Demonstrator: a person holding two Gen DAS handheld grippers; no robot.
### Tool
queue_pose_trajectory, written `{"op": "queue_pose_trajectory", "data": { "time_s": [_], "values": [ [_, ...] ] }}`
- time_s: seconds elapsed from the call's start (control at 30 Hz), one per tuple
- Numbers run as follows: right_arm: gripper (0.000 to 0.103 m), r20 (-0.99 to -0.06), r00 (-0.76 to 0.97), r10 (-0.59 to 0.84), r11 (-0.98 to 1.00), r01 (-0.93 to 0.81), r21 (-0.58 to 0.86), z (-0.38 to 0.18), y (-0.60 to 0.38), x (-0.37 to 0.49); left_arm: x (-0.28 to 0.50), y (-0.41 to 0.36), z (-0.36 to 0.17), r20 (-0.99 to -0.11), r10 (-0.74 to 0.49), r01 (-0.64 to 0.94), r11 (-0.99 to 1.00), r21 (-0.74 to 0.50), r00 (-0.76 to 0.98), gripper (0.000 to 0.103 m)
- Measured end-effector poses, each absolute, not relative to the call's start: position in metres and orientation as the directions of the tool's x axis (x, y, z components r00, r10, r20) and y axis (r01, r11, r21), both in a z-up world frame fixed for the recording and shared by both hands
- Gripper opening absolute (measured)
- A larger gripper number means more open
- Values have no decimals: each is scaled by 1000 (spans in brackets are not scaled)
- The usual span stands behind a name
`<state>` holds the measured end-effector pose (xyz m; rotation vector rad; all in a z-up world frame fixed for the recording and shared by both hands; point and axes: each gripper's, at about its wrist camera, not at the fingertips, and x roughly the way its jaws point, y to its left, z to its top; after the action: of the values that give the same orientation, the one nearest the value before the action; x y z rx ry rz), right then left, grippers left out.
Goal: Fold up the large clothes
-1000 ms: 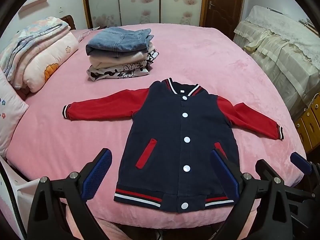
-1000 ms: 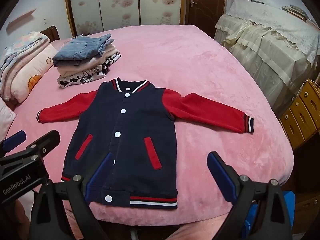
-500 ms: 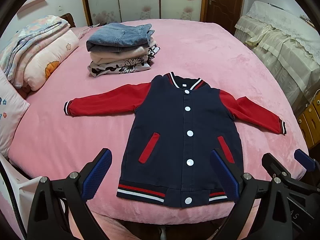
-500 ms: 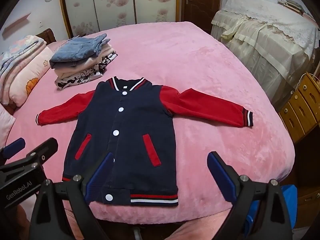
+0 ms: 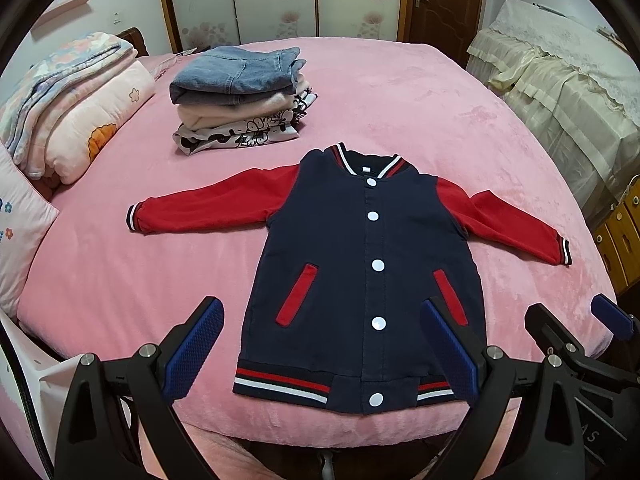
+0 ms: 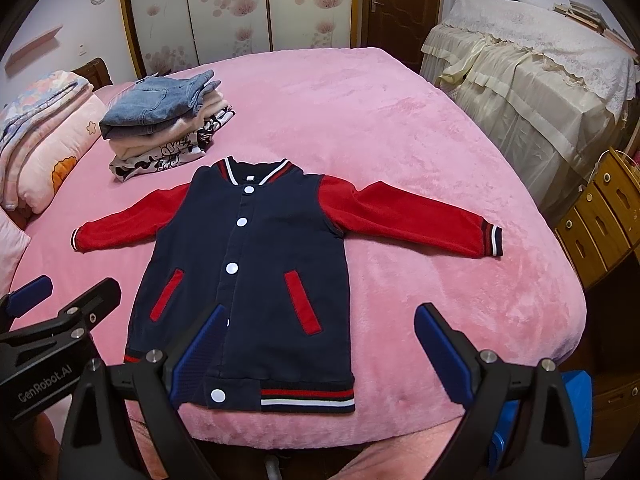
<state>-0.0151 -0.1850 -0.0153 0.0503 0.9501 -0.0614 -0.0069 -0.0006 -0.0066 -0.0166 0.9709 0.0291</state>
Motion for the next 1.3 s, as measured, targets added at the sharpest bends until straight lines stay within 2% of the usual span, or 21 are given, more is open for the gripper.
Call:
{"op": "queue_pose_trajectory", "data": {
  "time_s": [1.3],
  "values": [
    [95,-813,581,-40,997,77,5,-13,-184,-18,-4,1,-14,-837,19,-25,1000,6,546,98]
  ]
}}
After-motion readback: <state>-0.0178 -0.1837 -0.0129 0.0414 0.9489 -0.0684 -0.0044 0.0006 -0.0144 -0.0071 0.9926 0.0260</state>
